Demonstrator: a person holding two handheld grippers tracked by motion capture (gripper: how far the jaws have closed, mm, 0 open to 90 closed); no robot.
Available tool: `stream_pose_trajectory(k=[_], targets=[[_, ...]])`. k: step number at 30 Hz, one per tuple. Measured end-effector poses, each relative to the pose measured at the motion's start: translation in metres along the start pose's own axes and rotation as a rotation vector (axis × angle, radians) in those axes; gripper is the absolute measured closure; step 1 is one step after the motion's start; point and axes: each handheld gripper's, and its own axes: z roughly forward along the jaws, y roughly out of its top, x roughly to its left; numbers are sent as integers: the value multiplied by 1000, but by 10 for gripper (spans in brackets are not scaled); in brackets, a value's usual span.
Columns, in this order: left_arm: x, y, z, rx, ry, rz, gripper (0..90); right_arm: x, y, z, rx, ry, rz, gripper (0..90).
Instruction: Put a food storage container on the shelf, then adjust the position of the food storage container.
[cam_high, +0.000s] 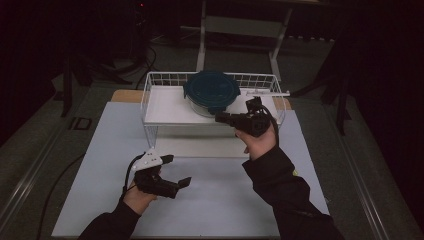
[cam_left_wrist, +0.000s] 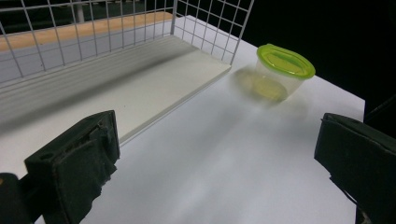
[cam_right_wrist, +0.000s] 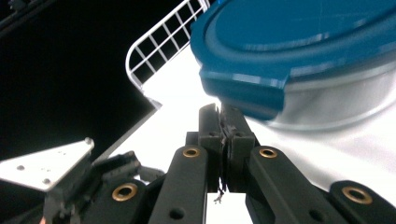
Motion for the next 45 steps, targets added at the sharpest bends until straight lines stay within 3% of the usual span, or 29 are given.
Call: stream_pose_trajectory(k=[5,12,16,18,21,29,39,45], targets=[[1,-3,-2,2,3,4,0,0,-16,-11,1,-4,-32,796],[-1,-5,-4,6,-5,3,0,-6,-34,-25,-30,-7,-60,502],[-2,-7,-5,8,-6,0,0,-11,-45,-30,-44,22,-41,337],[-2,-8,-6,13,-9,4,0,-12,-50,-32,-38,47,-54,268],[-3,-10,-7,19,-12,5,0,-13,-59,-36,-32,38,-72,224],[-3,-12,-8,20,-14,3,0,-15,-75,-46,-65,46,-173,144],[-4,-13,-7,15,-20,6,0,-21,-93,-71,-73,-17,-148,137],[-5,-14,-5,21,-22,16,0,-31,-106,-87,-61,-62,-133,195]])
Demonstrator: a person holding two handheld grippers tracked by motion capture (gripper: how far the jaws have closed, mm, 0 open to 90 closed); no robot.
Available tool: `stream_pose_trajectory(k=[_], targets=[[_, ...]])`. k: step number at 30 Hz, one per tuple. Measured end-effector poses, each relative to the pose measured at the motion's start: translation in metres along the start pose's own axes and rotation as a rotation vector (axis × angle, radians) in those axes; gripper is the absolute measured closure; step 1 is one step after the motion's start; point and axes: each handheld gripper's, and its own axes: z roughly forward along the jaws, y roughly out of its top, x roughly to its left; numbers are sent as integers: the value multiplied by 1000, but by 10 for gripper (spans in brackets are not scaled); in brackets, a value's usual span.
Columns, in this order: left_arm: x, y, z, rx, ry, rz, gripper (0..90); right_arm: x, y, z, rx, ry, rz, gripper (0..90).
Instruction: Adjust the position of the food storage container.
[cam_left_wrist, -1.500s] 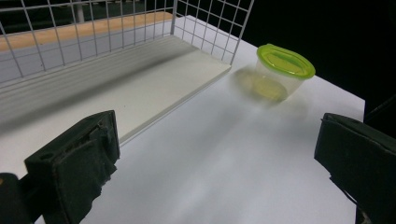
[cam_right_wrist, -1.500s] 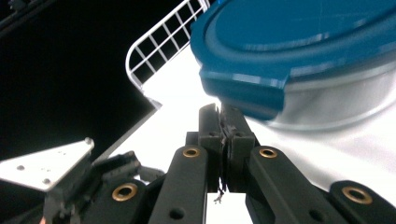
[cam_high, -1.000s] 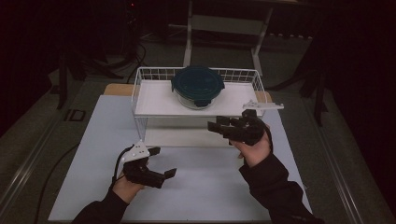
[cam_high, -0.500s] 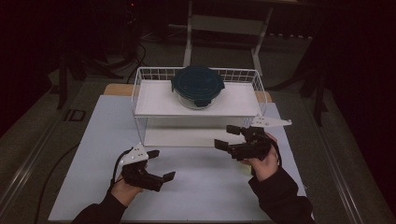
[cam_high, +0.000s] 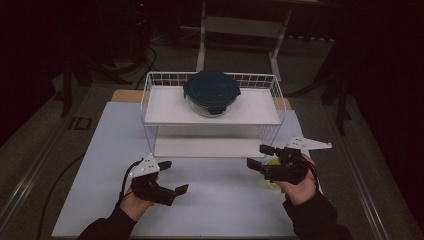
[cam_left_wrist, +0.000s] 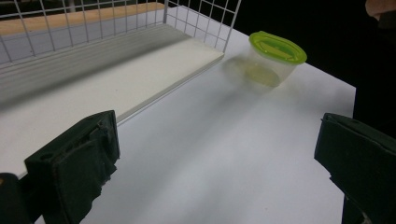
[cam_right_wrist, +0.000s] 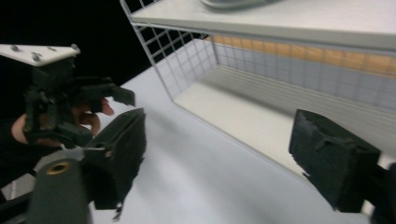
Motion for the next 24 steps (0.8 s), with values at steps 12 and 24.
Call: stream_pose_trajectory(k=[12,24], targets=[[0,-1,1,-5,-3,-4,0,-31,-22,-35,11,-152,8,505],[-2,-3,3,11,-8,17,0,-63,-43,-58,61,-262,44,856]])
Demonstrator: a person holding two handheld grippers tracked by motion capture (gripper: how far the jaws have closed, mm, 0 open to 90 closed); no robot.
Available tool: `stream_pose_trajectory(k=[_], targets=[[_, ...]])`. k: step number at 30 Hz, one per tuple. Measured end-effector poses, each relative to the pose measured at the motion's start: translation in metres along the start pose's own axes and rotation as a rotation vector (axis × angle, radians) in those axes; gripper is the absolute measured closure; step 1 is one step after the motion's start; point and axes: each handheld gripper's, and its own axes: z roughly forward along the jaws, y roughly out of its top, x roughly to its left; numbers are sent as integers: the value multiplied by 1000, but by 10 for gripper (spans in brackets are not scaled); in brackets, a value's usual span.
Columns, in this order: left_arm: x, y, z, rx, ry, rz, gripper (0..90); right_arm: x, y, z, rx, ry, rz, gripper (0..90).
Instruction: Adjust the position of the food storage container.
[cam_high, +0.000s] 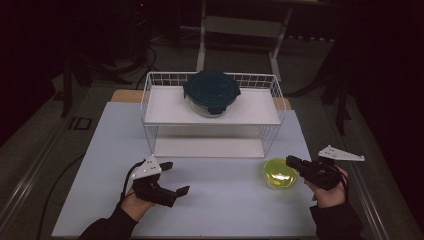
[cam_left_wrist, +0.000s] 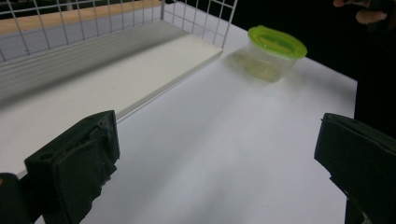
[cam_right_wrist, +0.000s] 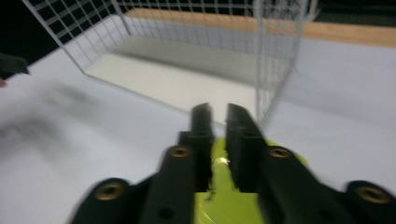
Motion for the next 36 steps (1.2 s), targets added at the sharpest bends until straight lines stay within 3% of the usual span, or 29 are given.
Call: stream_pose_trajectory(k=[3,18,26,36], targets=[[0,-1,1,7,-3,2,0,-8,-6,-1,9,-22,20,896],[0,-1,1,2,-9,0,0,-42,-38,6,69,-137,89,900],[-1,-1,1,3,-9,1,0,-53,-55,8,98,-177,129,900],[-1,-1,1,6,-6,3,0,-61,-75,19,143,-148,177,900]])
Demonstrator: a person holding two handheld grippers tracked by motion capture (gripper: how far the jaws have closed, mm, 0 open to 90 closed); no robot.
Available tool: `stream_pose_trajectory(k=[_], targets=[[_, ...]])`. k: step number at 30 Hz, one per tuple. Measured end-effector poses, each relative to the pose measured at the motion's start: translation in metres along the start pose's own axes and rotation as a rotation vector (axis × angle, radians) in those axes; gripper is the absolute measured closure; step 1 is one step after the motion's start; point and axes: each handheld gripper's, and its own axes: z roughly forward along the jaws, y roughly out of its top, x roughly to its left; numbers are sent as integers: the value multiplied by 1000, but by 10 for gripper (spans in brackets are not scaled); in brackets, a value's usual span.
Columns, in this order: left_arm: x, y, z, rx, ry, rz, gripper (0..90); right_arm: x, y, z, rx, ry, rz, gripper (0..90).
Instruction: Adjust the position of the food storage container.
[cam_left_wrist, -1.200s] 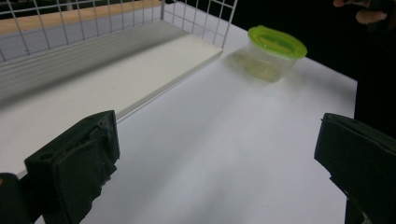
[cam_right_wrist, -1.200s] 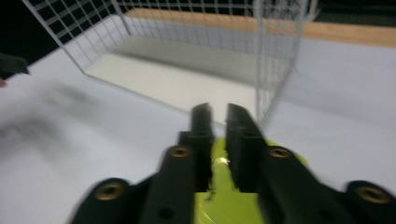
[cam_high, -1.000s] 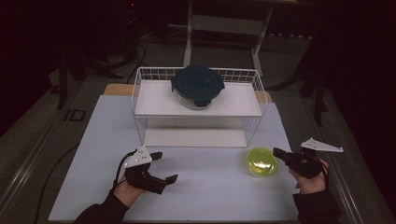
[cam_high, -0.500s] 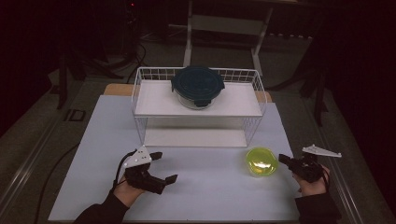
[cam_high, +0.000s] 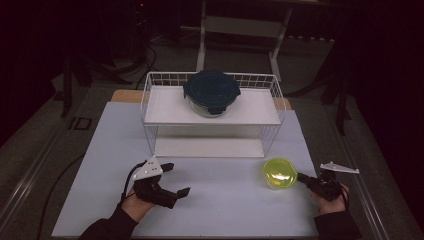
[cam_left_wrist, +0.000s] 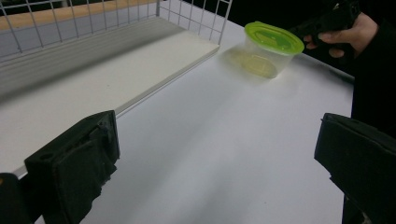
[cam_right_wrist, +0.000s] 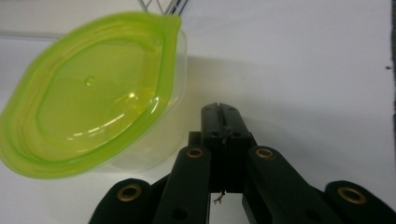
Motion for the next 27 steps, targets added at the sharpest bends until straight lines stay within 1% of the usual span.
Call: stream_pose_trajectory(k=[5,6,10,15,19,23,25,27], targets=[[0,1,-1,0,4,-2,0,1,-2,5,12,36,14,900],[0,1,-2,-7,3,-5,0,2,-2,6,12,43,13,900],[1,2,-4,-17,9,-9,0,7,-3,11,28,64,-2,900],[2,1,-3,-9,8,-7,0,12,-3,15,44,76,-21,900],[2,1,-3,-11,9,-12,0,16,-3,19,54,85,-27,900],[2,1,-3,-14,12,-12,0,24,-3,25,73,107,-51,900],[2,1,-3,-11,12,-11,0,27,-2,26,74,108,-65,900],[2,0,-3,-8,8,-10,0,27,-1,26,72,102,-66,900]])
